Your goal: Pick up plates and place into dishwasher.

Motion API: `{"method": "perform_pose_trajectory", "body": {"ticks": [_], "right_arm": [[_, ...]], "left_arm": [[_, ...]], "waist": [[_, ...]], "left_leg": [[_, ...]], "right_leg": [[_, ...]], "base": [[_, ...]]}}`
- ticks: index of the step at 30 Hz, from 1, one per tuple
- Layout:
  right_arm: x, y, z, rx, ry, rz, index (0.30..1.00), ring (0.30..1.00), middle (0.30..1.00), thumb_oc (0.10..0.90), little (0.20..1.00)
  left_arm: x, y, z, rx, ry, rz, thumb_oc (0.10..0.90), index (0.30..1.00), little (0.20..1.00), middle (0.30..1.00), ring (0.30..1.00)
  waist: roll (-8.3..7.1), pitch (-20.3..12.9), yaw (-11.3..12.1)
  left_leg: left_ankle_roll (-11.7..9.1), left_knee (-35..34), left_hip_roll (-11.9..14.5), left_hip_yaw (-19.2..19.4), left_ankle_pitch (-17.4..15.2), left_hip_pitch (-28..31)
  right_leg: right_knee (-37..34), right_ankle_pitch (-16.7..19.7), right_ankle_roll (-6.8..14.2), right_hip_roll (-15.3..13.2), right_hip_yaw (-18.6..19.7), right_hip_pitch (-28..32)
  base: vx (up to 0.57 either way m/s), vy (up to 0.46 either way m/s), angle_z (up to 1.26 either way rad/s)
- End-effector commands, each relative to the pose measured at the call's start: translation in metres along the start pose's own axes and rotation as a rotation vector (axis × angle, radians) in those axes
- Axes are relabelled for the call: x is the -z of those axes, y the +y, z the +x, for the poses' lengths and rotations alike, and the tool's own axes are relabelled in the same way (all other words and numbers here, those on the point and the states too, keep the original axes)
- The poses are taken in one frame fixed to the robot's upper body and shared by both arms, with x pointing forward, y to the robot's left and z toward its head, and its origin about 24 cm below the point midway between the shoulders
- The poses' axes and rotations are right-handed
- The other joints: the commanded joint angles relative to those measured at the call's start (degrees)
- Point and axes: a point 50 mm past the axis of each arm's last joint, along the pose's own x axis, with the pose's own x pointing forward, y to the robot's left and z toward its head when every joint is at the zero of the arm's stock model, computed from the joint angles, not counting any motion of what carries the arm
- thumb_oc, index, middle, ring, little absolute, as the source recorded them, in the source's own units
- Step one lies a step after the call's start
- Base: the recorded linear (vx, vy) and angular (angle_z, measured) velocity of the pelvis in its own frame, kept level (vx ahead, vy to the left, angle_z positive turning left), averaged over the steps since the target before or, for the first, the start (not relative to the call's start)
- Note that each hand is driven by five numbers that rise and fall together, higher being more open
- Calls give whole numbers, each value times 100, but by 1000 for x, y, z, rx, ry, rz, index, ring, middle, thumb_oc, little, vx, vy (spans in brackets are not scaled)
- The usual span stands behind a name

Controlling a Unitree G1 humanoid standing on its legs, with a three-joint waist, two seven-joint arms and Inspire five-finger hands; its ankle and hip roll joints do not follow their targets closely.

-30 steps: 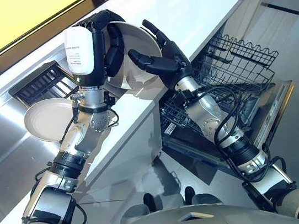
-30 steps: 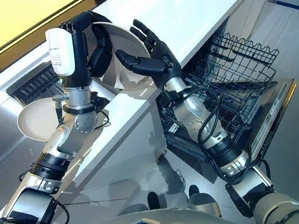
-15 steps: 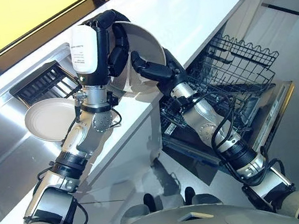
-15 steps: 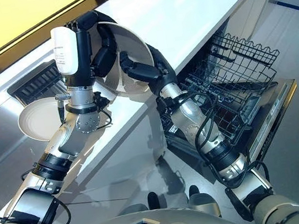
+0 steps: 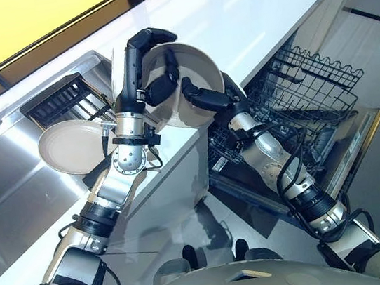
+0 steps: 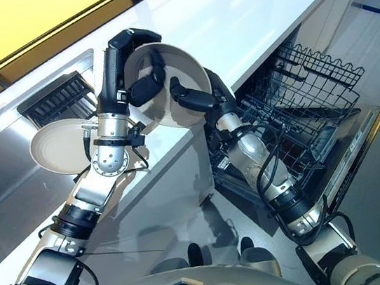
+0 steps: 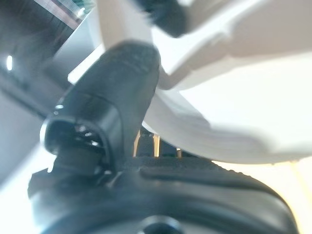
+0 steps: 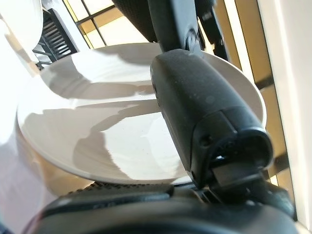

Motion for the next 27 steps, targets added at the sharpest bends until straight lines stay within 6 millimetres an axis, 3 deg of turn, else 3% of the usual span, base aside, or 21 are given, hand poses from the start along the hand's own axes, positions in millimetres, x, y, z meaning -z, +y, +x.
{"method": "perform_pose_trajectory", "body": {"ticks": [1,3,7,9,12,14,18,24,27], "right_arm": [[-97,17,16,-12,-515,36,300,300,300,100,200],[-119,8,13,87,-638,-76,300,300,300,100,200],[-182,-20,3,398,-952,-478,300,300,300,100,200],[-207,-40,-1,554,-1023,-709,300,300,300,100,200],[-225,-72,-11,707,-1006,-941,300,300,300,100,200],[-232,-94,-20,780,-950,-1057,300,300,300,100,200],[-224,-155,-43,907,-570,-1413,300,300,300,100,200],[-212,-199,-71,937,-210,-1670,300,300,300,100,200],[-219,-216,-85,1001,-112,-1648,300,300,300,100,200]], "left_arm": [[-20,-17,15,141,-80,-176,800,900,900,900,900],[-17,-7,17,133,-53,-167,800,900,900,900,900],[-15,34,28,33,-38,-60,800,900,900,900,900],[-15,55,31,-17,-29,-7,800,900,900,900,900],[-13,81,26,-70,-14,37,800,900,900,900,900],[-11,95,19,-96,-7,54,800,900,900,900,900],[-10,118,0,-167,3,92,800,900,900,900,900],[-14,131,-9,-225,-13,147,800,900,900,900,900],[-22,136,-7,-247,-48,191,800,900,900,900,900]], "waist": [[34,-426,20],[35,-430,37],[49,-447,102],[49,-464,150],[40,-473,199],[32,-472,213],[6,-420,214],[12,-249,186],[48,-51,202]], "left_leg": [[74,11,-96,-282,-802,102],[67,11,-91,-295,-805,106],[44,11,-112,-333,-760,68],[24,11,-126,-367,-760,62],[9,11,-148,-417,-748,61],[5,11,-154,-441,-739,63],[6,11,-150,-488,-711,64],[7,11,-119,-537,-677,78],[-4,81,-93,-567,-611,-57]], "right_leg": [[359,-782,237,107,-200,-38],[350,-771,242,106,-209,-31],[329,-731,235,112,-232,-46],[315,-733,242,109,-252,-33],[293,-730,251,104,-275,-1],[305,-734,259,94,-290,5],[409,-758,279,61,-304,-38],[689,-867,274,33,-286,-177],[919,-890,267,8,-268,-401]], "base": [[16,-19,4],[9,-10,2],[8,-13,3],[19,-7,1],[38,0,8],[50,11,4],[57,11,1],[54,10,7],[-29,7,9]]}}
